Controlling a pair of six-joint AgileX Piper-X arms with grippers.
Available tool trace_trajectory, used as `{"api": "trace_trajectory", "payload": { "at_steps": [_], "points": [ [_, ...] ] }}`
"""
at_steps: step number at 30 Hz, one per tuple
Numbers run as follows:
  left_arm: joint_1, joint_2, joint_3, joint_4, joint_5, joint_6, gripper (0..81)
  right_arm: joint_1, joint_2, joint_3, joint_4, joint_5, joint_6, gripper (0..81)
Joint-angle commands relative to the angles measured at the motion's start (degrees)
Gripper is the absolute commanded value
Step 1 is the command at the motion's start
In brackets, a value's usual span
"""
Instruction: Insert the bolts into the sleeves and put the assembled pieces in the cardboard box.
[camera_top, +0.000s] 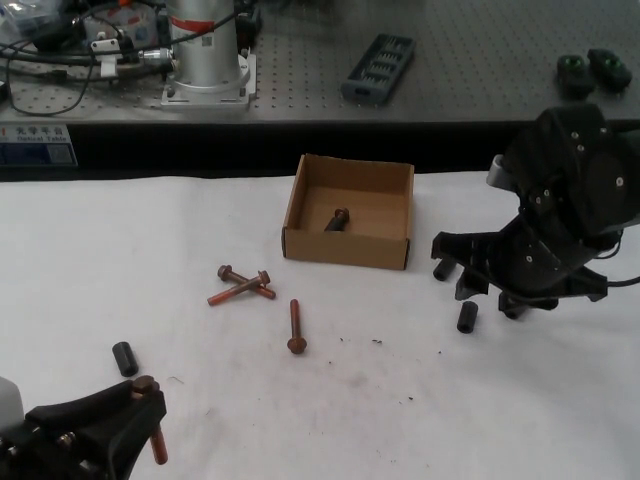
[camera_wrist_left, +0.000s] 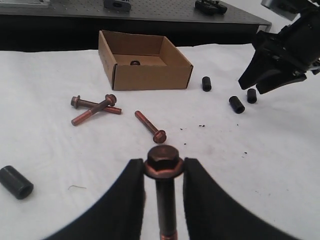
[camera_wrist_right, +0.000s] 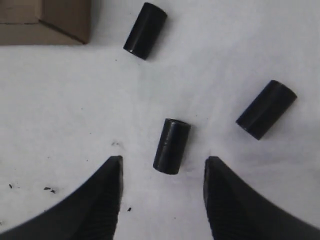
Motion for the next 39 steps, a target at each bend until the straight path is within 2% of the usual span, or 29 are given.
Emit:
{"api": "trace_trajectory", "payload": {
  "at_steps": [1,20,23,29,30,31,39],
  "points": [
    [-0.1,-0.5,-0.6,-1.6,0.2,0.4,0.6,-0.4,1.0,-0.7,-1.2,0.9,1.0,37.6],
    [-0.1,-0.5,-0.6,-1.6,0.2,0.5,0.6,-0.5,10.4,-5.7,-1.5,3.3,1.2,36.5],
    [-0.1,-0.5,-0.6,-1.6,0.2,0.6,0.6,-0.6,11.2,-5.7,-0.9,4.8,1.0,27.2],
    [-0.1,-0.5,-0.6,-1.6,0.2,0.6,0.6,-0.6,11.8,-5.7,2.1,8.4,-5.9,0.4],
    [-0.1,-0.5,-0.6,-1.6,0.2,0.6,0.6,-0.6,11.8,-5.7,2.6,8.3,-7.4,6.1],
    [-0.1,-0.5,-0.6,-1.6,0.2,0.6,0.6,-0.6,11.6,-5.7,2.9,8.0,-8.7,7.1],
    [-0.1,-0.5,-0.6,-1.6,0.2,0.8,0.6,-0.6,11.0,-6.7,2.8,0.0,-14.0,7.1]
  ]
}}
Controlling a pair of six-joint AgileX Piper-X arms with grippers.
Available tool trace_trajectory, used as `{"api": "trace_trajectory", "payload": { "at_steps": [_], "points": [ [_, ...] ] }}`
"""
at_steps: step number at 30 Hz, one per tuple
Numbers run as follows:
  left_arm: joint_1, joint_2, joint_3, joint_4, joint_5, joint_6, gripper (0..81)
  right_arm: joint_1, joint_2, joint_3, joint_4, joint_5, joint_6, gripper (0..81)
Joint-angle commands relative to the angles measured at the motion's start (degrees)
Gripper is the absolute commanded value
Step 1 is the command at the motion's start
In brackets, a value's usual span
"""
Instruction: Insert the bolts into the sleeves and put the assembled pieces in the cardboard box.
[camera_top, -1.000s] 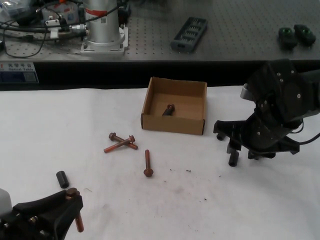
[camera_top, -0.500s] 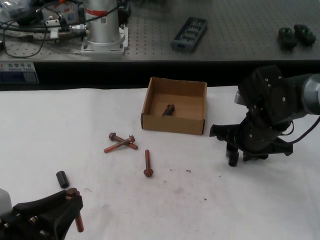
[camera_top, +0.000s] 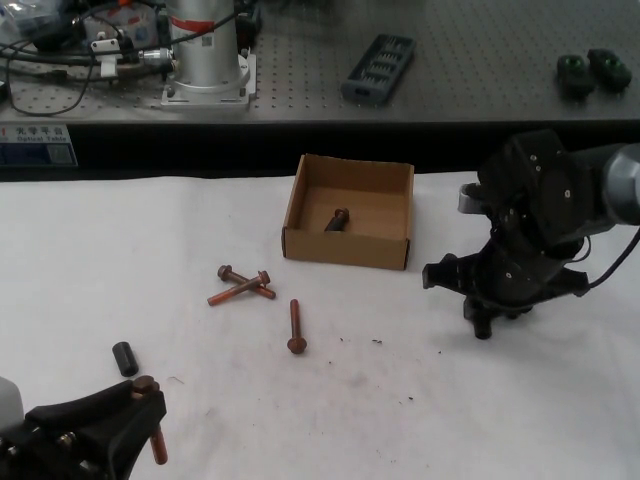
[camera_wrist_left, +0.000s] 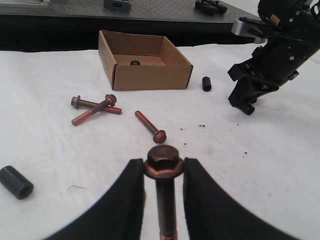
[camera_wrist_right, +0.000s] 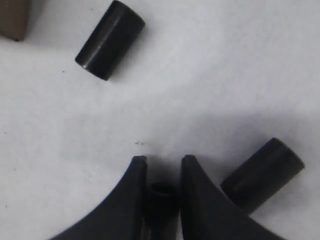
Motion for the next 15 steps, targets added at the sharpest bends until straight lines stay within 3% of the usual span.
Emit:
{"api": "trace_trajectory", "payload": {
  "at_steps": [1,8,15],
  "points": [
    [-0.1,-0.5,-0.6,-1.6,0.1,1.4,0.6,0.1,0.0,-1.0,1.8,-5.3,-4.8,7.1],
    [-0.1,-0.5,-0.6,-1.6,0.1,1.6,0.6,3.3,-9.0,-0.2,2.6,-8.9,-15.1,7.1],
    [-0.1,-0.5,-0.6,-1.6,-0.1,2.0,0.6,8.4,-23.9,7.8,-5.1,-9.3,-15.7,7.1]
  ]
}}
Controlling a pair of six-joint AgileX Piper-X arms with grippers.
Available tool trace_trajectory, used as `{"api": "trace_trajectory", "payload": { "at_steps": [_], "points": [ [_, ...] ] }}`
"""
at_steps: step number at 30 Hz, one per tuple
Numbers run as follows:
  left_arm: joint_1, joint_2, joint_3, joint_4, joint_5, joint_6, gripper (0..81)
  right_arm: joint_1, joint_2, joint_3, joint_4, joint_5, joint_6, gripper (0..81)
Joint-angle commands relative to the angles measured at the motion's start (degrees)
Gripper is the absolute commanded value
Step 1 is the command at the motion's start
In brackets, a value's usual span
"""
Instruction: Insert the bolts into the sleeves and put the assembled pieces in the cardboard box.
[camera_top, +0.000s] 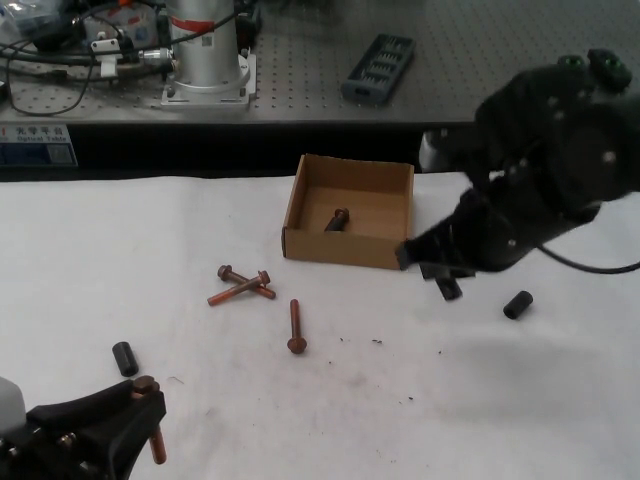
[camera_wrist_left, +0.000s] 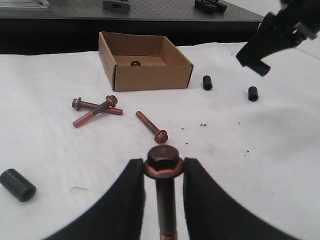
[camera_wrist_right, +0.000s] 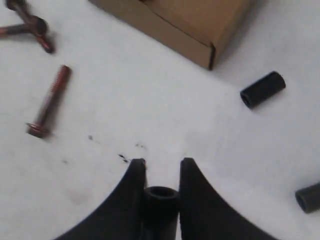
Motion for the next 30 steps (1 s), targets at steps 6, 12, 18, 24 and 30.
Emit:
{"api": "trace_trajectory", "payload": {
  "at_steps": [6,12,18,24,30],
  "points": [
    [-0.1,-0.5,-0.6,-1.6,-0.1,0.7,0.6,6.5,-18.3,15.6,-16.0,-1.4,-0.9,7.1],
    [-0.1,-0.5,-0.6,-1.6,-0.1,0.7,0.6,10.9,-31.5,32.0,-35.1,-7.2,-1.0,7.1],
    [-0.1,-0.5,-0.6,-1.6,-0.1,0.9,0.6,13.0,-41.0,46.0,-44.9,-9.9,-0.2,7.1],
    [-0.1,-0.5,-0.6,-1.6,-0.1,1.6,0.6,12.7,-43.5,51.0,-37.2,-6.7,5.9,7.1],
    [-0.1,-0.5,-0.6,-1.6,-0.1,1.6,0.6,12.7,-43.0,48.6,-19.8,5.2,7.0,7.1]
  ]
}}
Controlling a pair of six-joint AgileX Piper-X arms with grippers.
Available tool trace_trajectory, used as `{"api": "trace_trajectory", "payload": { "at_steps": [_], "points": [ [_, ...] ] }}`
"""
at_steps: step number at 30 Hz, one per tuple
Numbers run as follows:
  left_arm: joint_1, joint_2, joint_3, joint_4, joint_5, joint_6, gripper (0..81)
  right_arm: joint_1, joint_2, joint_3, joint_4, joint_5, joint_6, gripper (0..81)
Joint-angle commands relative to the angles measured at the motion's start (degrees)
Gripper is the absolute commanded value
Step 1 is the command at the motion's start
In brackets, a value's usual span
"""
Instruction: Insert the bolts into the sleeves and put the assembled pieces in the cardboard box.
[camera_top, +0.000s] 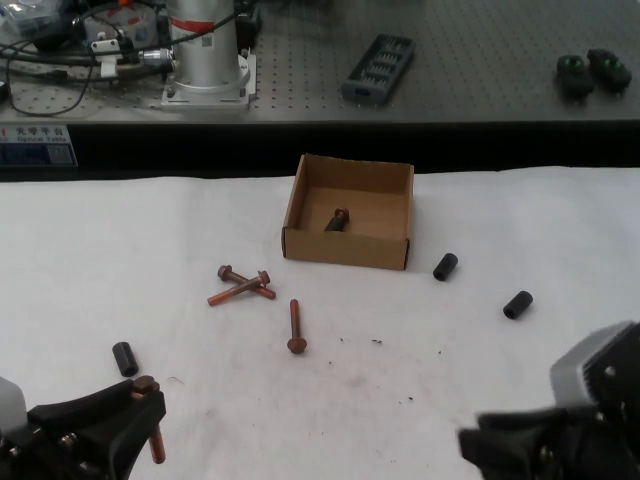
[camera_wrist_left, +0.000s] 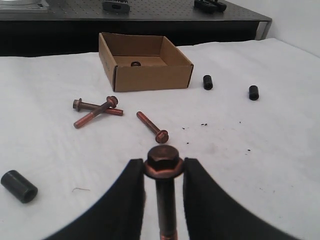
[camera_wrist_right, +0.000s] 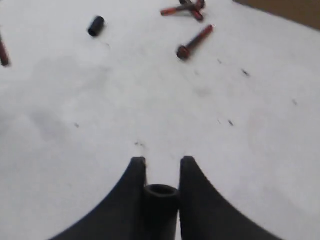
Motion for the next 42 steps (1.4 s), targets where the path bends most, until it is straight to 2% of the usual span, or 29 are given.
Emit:
{"api": "trace_trajectory", "payload": {
  "at_steps": [1,7,22,29,31,32,33,36,37,39,42],
  "points": [
    [-0.1,-0.5,-0.6,-1.6,-0.1,0.9,0.6,-0.1,0.4,-3.7,15.0,10.5,0.6,7.1],
    [-0.1,-0.5,-0.6,-1.6,-0.1,0.9,0.6,-0.1,8.5,-12.6,25.6,11.5,1.1,7.1],
    [-0.1,-0.5,-0.6,-1.6,0.1,0.9,0.6,-0.1,45.4,-37.0,41.3,10.7,-3.4,7.1],
    [-0.1,-0.5,-0.6,-1.6,0.1,0.9,0.6,-0.1,50.3,-41.4,45.5,10.3,-6.3,6.3],
    [-0.1,-0.5,-0.6,-1.6,0.1,0.9,0.6,-0.1,50.2,-41.9,45.5,10.1,-7.2,0.6],
    [-0.1,-0.5,-0.6,-1.6,0.1,0.9,0.6,-0.1,50.2,-42.2,45.5,10.1,-7.2,5.9],
    [-0.1,-0.5,-0.6,-1.6,0.1,0.9,0.6,-0.1,50.2,-42.3,45.4,10.1,-7.2,14.7],
    [-0.1,-0.5,-0.6,-1.6,0.2,0.9,0.6,-0.1,50.2,-42.8,45.4,10.1,-7.2,46.9],
    [-0.1,-0.5,-0.6,-1.6,0.3,0.9,0.6,-0.1,50.2,-42.9,45.4,10.1,-7.2,51.2],
    [-0.1,-0.5,-0.6,-1.6,0.5,0.9,0.6,-0.1,50.1,-42.9,45.4,10.1,-7.2,48.6],
    [-0.1,-0.5,-0.6,-1.6,0.5,0.9,0.6,-0.1,50.0,-42.9,46.3,10.0,-7.2,39.3]
  ]
}}
